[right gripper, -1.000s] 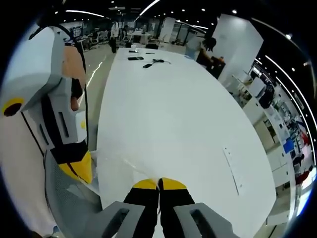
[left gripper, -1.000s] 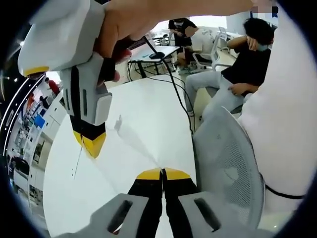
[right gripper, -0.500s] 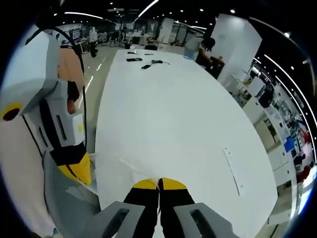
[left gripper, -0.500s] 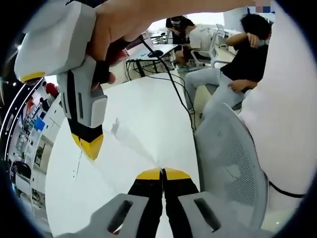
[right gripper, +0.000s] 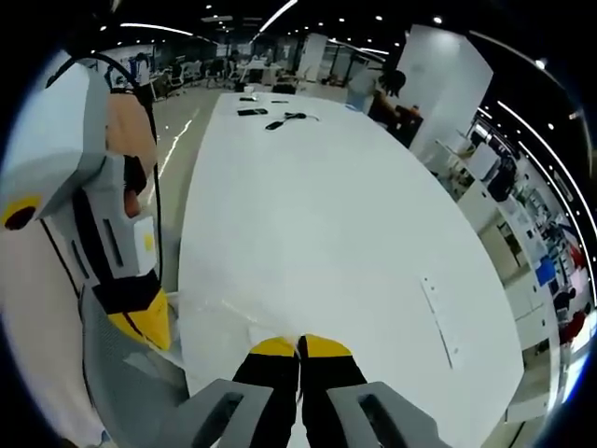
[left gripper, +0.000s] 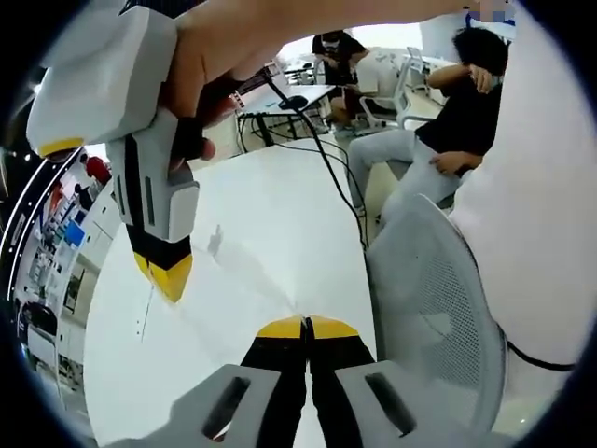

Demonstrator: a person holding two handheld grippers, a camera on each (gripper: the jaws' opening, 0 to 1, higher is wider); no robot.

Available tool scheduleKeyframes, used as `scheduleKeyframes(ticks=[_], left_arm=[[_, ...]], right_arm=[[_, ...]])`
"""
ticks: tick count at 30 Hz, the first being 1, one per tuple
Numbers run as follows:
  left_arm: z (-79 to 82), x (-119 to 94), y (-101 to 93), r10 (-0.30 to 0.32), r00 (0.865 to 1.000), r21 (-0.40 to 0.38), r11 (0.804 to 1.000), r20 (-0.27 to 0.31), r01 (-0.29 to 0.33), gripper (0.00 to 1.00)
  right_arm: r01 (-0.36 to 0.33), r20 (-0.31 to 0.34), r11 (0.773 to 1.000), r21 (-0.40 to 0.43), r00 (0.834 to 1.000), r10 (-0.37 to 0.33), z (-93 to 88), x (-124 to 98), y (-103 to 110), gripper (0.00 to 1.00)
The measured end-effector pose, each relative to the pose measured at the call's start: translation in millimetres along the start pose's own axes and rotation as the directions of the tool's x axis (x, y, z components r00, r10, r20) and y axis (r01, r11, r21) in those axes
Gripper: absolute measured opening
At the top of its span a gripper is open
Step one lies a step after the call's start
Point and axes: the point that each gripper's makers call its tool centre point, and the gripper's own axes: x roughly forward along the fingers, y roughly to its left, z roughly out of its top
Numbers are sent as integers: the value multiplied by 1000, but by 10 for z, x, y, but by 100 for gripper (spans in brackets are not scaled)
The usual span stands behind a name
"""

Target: Arrange the food packaging bags into a neat stack by flattening each bag and aligning their edges.

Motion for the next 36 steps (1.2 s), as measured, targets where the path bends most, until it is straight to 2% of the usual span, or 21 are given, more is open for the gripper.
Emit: scheduleKeyframes(ticks=[24, 36], left_arm=[[11, -61, 6, 16, 1000, -8, 1000, 5, -16, 0], [27, -102, 143, 69, 997, -36, 997, 17, -68, 0]], right_arm=[[12, 1, 1000, -13, 1000, -12, 11, -35, 4, 0], [25, -6, 999, -41, 1000, -26, 21, -85, 10, 0]])
